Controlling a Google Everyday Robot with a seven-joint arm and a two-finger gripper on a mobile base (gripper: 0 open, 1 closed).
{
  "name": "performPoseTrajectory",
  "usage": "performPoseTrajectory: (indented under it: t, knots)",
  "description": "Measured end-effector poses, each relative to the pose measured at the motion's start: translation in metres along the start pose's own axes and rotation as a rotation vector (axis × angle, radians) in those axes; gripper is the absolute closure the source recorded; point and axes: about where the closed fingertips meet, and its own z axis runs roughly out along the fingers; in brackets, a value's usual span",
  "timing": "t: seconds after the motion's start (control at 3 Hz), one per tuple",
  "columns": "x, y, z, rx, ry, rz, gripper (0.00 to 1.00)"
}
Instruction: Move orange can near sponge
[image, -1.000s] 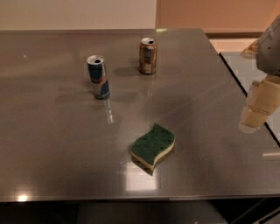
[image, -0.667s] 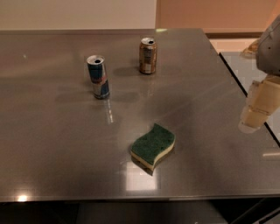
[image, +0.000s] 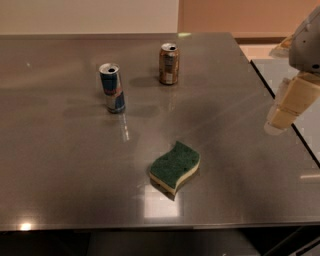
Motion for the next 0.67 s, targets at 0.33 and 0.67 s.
performPoseTrajectory:
  t: [0.33,0.67]
  knots:
    - [-0.009,-0.029,0.009,0.021,-0.043,0.023,0.00]
    - [-0.019,-0.058,0.019,0.039,-0.091,0.045,0.00]
